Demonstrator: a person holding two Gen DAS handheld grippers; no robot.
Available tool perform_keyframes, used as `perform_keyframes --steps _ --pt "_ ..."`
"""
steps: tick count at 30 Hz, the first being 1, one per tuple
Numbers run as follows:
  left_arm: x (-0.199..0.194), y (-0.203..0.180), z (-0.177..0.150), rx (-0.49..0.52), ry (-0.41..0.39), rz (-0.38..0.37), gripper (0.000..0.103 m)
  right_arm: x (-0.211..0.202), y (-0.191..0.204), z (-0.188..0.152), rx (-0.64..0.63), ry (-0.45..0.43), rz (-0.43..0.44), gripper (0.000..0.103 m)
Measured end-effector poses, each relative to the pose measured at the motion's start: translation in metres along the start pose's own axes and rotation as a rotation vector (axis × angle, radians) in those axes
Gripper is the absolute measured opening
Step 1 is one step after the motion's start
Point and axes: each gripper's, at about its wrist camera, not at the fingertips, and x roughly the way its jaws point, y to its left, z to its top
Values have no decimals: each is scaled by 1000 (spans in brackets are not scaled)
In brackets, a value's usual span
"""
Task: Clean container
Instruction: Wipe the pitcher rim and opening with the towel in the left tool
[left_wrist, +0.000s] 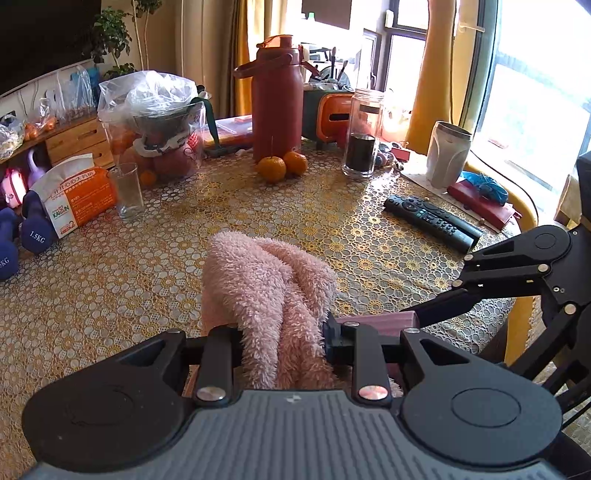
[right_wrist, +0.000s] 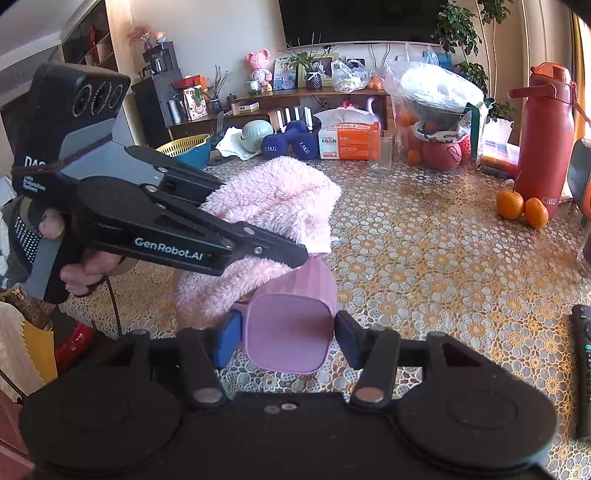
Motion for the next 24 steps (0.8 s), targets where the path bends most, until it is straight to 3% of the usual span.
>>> perform_keyframes --steps 12,24 --pt "20 30 -5 -71 5 48 26 1 -2 2 31 -8 2 54" --pt "23 38 -16 -11 20 145 26 2 -2 7 54 -8 -6 54"
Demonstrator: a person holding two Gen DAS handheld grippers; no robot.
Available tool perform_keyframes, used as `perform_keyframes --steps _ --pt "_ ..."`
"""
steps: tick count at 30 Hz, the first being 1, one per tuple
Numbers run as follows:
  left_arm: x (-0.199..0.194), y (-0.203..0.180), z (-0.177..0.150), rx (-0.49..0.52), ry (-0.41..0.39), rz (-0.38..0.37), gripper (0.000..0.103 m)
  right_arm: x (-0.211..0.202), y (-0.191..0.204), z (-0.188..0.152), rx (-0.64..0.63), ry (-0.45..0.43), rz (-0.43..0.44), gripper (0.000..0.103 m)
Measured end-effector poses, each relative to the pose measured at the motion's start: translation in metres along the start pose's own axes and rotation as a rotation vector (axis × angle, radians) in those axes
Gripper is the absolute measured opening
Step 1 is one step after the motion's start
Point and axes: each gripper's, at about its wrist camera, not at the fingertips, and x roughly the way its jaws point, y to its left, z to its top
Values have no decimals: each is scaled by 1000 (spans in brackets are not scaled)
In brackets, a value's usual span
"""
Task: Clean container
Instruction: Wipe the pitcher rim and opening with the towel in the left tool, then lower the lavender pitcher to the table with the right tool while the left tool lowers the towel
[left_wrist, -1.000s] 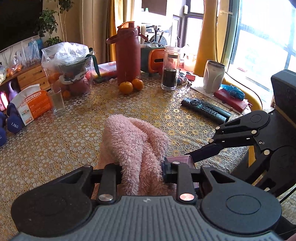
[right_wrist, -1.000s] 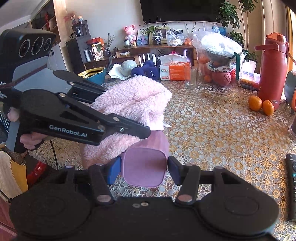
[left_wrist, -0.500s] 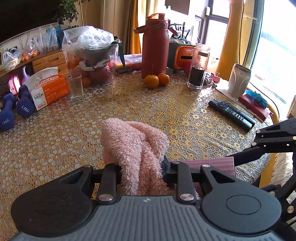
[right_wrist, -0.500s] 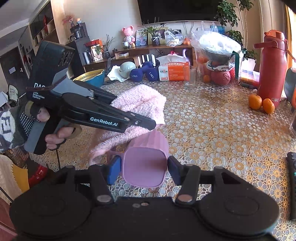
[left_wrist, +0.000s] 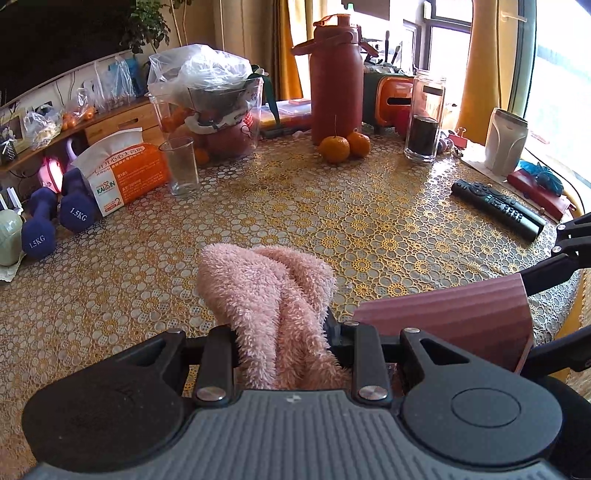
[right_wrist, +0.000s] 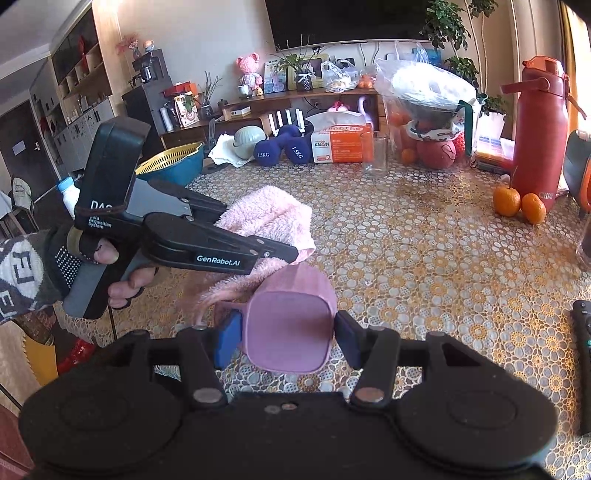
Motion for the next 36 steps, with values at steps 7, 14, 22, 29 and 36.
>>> perform_keyframes --steps 7,14,22,29,36 --pt "-4 18 -2 -4 35 109 27 -2 -8 6 50 3 -50 53" --pt "-5 57 -7 -124 83 153 27 0 -15 29 26 58 -126 53" --pt "-2 78 -19 -202 97 154 27 20 -10 52 -17 140 -173 53" --pt "0 89 -24 -244 86 131 28 41 -7 65 -27 177 -188 53" --pt "-5 92 -26 -244 75 128 40 41 -15 72 40 168 -162 54"
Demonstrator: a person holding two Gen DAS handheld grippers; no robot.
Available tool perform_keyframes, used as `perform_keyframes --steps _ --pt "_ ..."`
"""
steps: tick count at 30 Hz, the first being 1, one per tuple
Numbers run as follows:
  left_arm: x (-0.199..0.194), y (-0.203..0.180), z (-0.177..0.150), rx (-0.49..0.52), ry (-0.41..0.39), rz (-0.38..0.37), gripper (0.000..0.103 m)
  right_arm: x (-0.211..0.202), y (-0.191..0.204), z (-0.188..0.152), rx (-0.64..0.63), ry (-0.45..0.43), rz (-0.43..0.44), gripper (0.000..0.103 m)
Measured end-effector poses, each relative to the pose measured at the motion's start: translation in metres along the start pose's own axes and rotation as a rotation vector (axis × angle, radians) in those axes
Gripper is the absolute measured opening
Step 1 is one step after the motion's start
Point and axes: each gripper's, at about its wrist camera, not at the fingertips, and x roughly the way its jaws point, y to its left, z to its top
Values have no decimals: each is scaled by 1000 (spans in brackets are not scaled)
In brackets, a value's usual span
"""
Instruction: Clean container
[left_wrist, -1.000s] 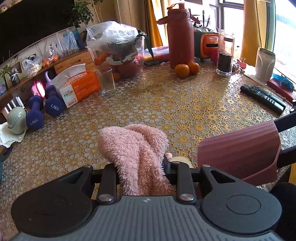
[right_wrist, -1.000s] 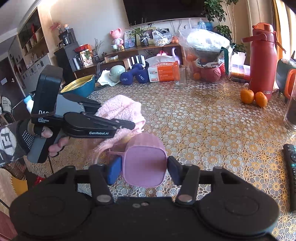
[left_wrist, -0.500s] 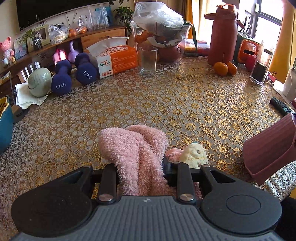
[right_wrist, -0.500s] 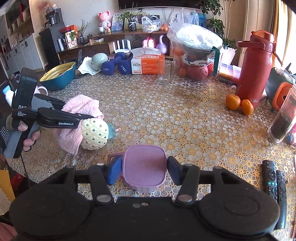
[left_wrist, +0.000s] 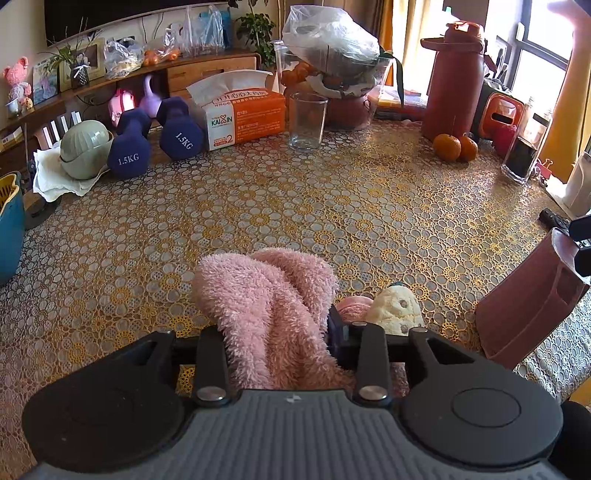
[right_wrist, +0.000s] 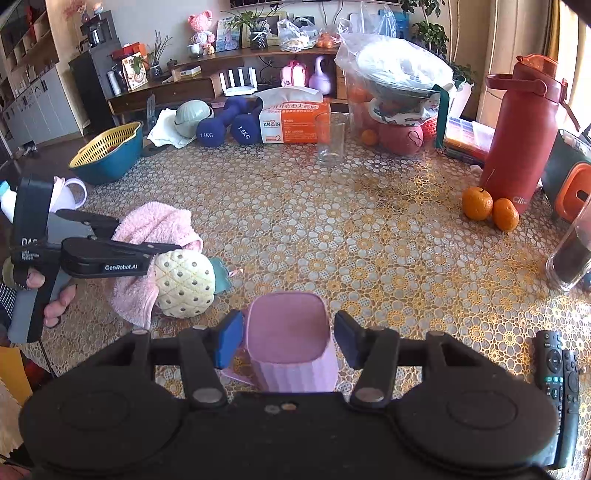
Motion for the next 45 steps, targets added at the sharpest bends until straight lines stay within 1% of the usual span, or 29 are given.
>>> perform_keyframes --steps 1,3,4,6,9,12,13,15,16,17,18,20,24,27,29,34,37,41,45 --pt "-2 0 0 -1 -4 -1 43 -1 -1 1 5 -5 0 54" --pt "-7 2 -1 -10 -12 -9 55 -5 -3 3 17 -16 10 54" --pt "-10 2 -1 -9 -17 -10 58 -7 -3 3 24 -21 17 54" --pt "-19 0 -3 3 -29 -10 69 -12 -2 3 27 -39 20 55" --pt "-30 -3 -6 25 -41 -1 74 -22 3 0 32 -72 44 55" --pt "-40 -4 -9 20 -42 -13 79 -32 10 -7 29 -117 62 56" --pt "-44 -5 -10 18 -43 -21 80 -35 12 -10 33 -134 70 56" --pt "-49 -4 -11 4 -34 -52 89 -43 14 -16 46 -162 84 57" --pt "-51 -3 -11 -12 -12 -92 93 -47 15 -19 54 -177 96 57" --pt "-51 -2 -11 -24 6 -119 102 -51 16 -22 66 -188 105 57" --pt "-50 -1 -11 -41 30 -131 103 -54 16 -26 79 -195 111 57" --pt "-50 0 -11 -52 59 -108 103 -59 17 -32 99 -206 117 58" --pt "-64 -2 -18 -27 73 -68 103 -69 19 -45 122 -219 120 58" --pt "-76 -2 -31 -17 86 -37 103 -76 22 -53 123 -224 109 58" --pt "-89 -4 -39 -19 58 -9 103 -79 24 -58 122 -228 105 58" --pt "-129 -21 -50 -12 -65 4 103 -84 32 -68 138 -261 106 58" --pt "-146 -36 -55 -6 -122 9 103 -87 42 -74 126 -292 83 58" --pt "-164 -53 -61 -1 -192 25 103 -91 52 -82 106 -342 60 58" --pt "-175 -66 -67 1 -238 49 103 -91 60 -88 94 -370 46 58"
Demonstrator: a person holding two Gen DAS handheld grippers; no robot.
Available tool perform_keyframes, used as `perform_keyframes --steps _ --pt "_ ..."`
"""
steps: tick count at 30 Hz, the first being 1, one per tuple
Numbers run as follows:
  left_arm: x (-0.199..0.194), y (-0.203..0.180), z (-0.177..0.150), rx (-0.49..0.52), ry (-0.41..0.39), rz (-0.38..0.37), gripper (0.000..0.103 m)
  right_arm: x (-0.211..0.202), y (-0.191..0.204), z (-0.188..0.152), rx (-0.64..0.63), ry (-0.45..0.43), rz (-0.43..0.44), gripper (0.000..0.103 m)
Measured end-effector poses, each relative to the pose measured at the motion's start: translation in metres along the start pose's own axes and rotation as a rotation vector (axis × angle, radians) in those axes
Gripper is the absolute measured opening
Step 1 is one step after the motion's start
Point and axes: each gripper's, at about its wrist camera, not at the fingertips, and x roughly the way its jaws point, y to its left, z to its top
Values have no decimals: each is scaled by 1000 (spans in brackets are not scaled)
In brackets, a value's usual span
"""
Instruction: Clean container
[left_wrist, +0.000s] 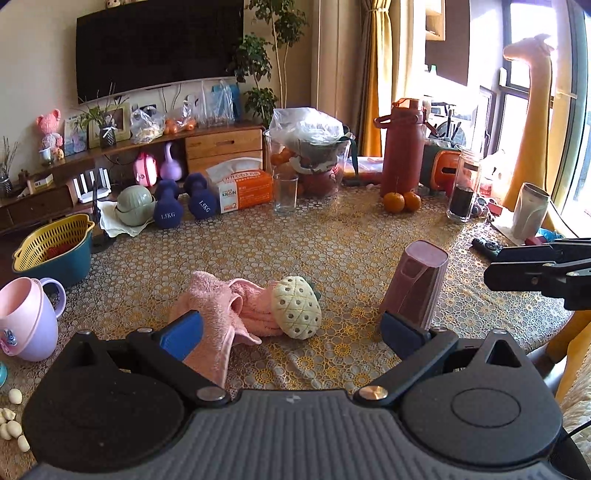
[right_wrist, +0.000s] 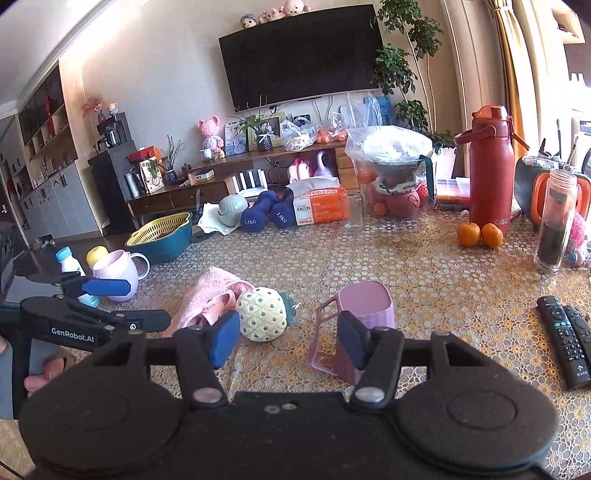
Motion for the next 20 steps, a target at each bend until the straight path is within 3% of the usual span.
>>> perform_keyframes --steps 8,20 --pt "-9 -21 -8 22 -55 23 103 -6 8 -9 -11 -57 -28 59" --pt "-4 -33 -13 23 -48 -3 103 -2 9 -21 5 -41 -29 59"
